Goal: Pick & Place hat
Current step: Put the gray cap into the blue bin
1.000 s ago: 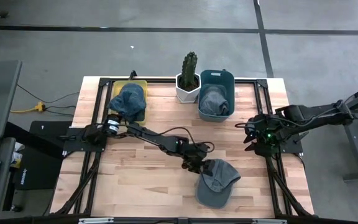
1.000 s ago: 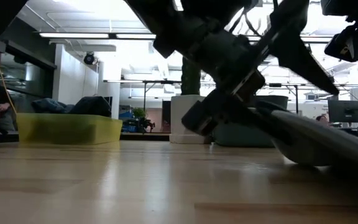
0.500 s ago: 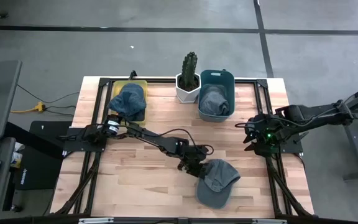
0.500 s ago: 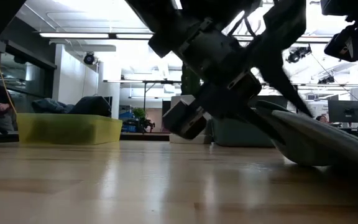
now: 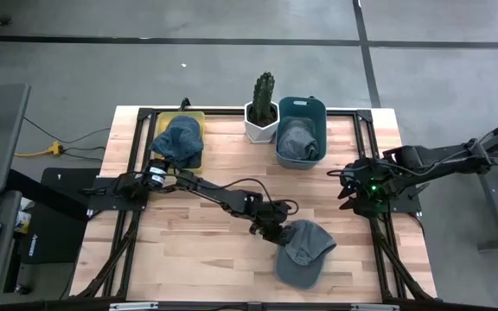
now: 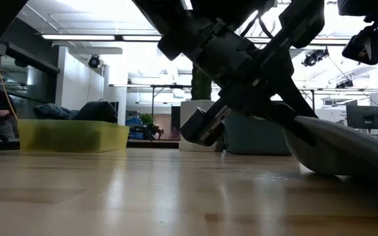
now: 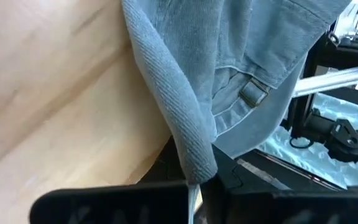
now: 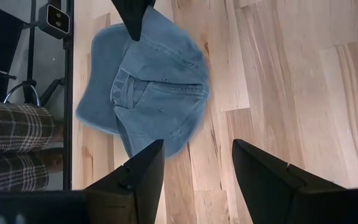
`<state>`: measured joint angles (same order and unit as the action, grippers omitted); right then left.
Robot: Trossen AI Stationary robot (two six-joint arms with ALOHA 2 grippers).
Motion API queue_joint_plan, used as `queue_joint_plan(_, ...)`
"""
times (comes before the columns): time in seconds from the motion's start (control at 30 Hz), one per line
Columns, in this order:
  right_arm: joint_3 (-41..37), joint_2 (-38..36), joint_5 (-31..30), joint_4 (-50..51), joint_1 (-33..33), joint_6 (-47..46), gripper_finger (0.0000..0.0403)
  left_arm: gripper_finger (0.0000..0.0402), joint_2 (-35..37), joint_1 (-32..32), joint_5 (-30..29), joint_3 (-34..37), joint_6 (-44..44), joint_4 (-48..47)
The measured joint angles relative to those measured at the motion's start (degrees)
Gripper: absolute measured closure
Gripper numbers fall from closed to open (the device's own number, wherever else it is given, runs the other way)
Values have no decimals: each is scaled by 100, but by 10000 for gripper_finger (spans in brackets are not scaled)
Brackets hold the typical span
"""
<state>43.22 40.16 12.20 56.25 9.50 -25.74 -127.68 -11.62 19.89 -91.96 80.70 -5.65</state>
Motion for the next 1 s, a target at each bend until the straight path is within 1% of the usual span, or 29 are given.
queue_joint_plan(0.27, 0, 0, 14, 0, 0, 7, 219, 401, 133, -2, -654, 4, -577, -55)
queue_joint_plan(0.4, 0, 0, 14, 0, 0, 2, 219, 401, 293, -2, -823, -80, -887, -268)
queue_joint_plan(0.5, 0, 0, 14, -2, 0, 23, 219, 401, 408, -36, -948, -417, -1387, -1177)
queue_joint_plan(0.63, 0, 0, 7, -160, 0, 281, 219, 402, 447, -115, -1357, -1228, -2272, -2499)
queue_joint_plan(0.7, 0, 0, -58, -353, -1, 408, 219, 401, 446, -162, -1594, -1639, -2727, -2961)
queue_joint_plan(0.8, 0, 0, -234, -621, 0, 619, 219, 401, 448, -241, -1990, -2108, -3161, -3273)
queue_joint_plan(0.9, 17, 0, -388, -745, 0, 863, 219, 401, 450, -281, -2451, -2370, -3333, -3629)
queue_joint_plan(1.0, 209, 9, -797, -714, -2, 1150, 219, 401, 450, -275, -2619, -2555, -3399, -3945)
